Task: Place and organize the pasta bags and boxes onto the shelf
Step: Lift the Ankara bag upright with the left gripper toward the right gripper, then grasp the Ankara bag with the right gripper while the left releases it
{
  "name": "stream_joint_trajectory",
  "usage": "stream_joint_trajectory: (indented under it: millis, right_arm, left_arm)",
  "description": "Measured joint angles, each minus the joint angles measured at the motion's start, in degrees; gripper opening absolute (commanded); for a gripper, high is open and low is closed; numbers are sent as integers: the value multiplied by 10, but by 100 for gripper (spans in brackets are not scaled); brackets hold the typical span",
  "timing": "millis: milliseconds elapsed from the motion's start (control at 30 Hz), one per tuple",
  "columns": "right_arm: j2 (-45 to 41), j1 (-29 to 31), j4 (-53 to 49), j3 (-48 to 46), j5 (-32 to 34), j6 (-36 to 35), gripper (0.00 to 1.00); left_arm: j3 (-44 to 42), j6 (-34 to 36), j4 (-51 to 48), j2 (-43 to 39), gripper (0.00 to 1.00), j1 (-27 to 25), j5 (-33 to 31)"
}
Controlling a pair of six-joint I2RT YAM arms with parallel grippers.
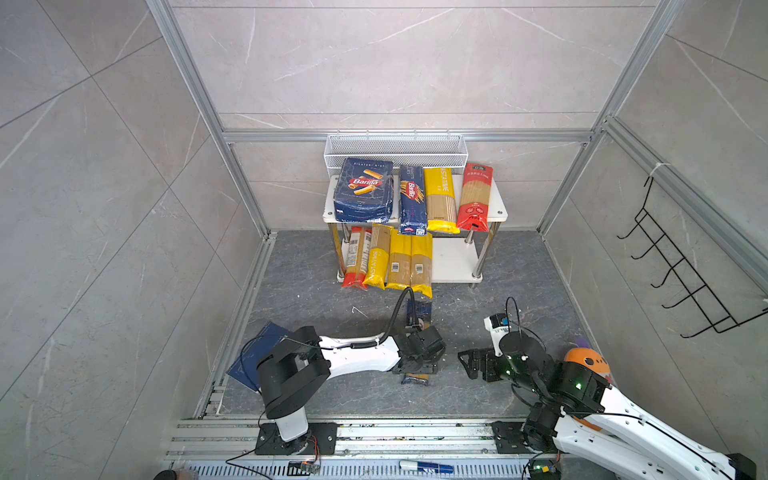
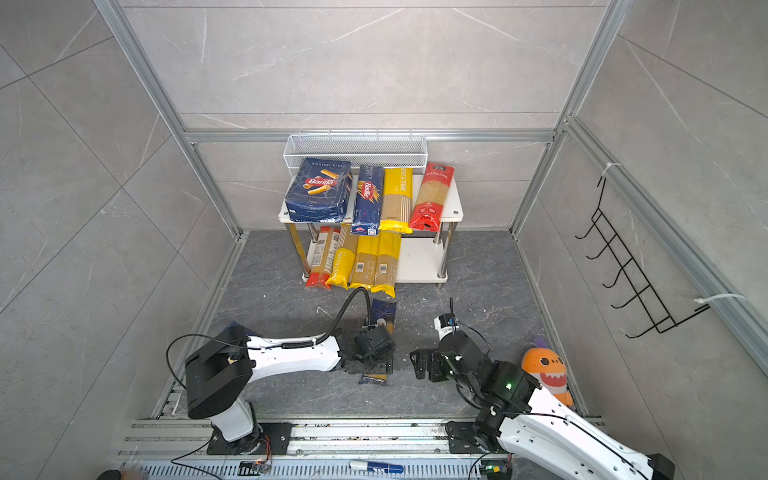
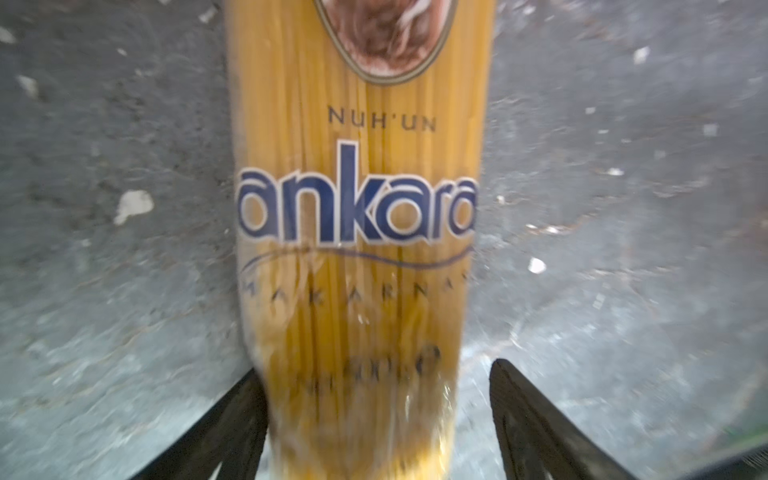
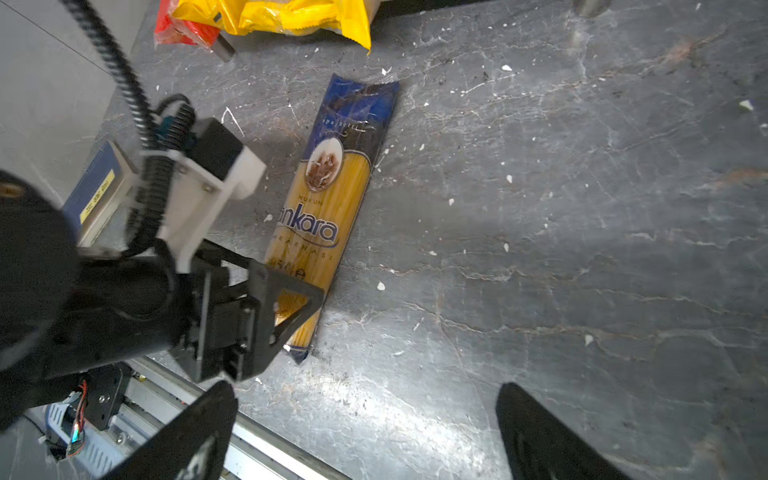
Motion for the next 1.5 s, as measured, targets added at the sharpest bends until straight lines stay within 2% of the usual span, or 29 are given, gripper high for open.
stream_joint_trajectory:
  millis: [200,367,600,800,1067,1267,1500]
  right_arm:
    - [9,1,11,-30,-4,23,100]
    - [72,25,66,-55,-9,47,100]
    - [257,116,148,-33,37,80,100]
    - [390,162,223,11,79,107,99]
    - [499,186,266,71,137,146,100]
    - [578,198,281,97,165,176,99]
    - [650,229,264,152,229,210,96]
  left_arm:
    - [-25,5,-40,-132,88,-5,-32]
    - [-45,4,-109,-257,94,-5,-93]
    - [-83,-16,-214,-415,98,-5,-183]
    - [-108,-43,-288,-519,99,-5,-225]
    - [-126,-63,-351,-587,99,-5,-245]
    - [-126,-64,-370,-604,99,-5,-258]
    - [-126,-64,-388,-619,99,-5,-268]
